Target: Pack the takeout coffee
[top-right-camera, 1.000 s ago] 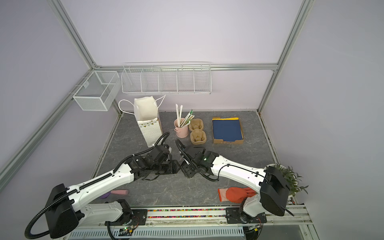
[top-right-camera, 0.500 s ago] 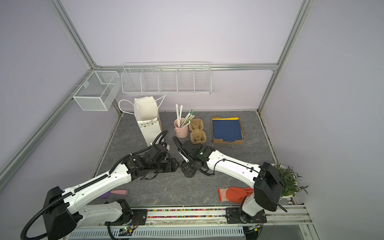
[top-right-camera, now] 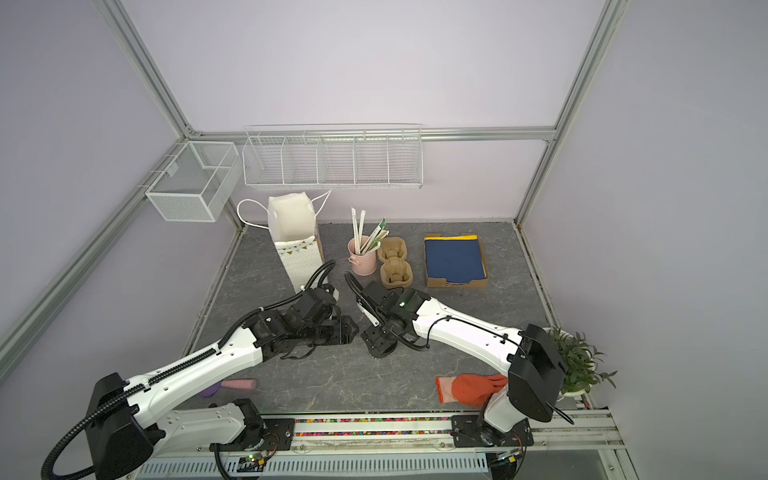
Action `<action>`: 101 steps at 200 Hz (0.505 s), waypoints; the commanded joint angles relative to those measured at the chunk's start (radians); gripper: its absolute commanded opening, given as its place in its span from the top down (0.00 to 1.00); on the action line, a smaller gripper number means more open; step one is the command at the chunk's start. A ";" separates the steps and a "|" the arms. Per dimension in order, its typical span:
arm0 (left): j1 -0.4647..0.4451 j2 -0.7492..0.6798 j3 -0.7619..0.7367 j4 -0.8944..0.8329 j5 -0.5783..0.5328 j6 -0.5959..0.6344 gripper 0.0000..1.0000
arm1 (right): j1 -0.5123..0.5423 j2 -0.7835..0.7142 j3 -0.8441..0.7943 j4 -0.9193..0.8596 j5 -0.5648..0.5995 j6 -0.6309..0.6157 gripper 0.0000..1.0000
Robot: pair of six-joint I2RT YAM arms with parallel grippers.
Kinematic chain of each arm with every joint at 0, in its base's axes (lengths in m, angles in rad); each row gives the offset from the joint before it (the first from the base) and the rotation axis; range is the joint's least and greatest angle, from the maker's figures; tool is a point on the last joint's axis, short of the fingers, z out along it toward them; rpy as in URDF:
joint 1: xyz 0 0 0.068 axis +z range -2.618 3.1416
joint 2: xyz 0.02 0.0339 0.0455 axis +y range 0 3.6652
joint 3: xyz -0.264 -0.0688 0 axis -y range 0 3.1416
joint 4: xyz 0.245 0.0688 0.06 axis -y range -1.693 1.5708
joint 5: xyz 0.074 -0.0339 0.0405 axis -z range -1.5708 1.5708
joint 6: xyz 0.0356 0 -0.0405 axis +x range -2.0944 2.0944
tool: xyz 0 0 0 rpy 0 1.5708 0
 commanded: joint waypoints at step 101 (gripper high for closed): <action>-0.003 -0.007 0.028 0.009 0.023 -0.021 0.27 | -0.022 -0.036 0.112 -0.065 0.008 -0.022 0.19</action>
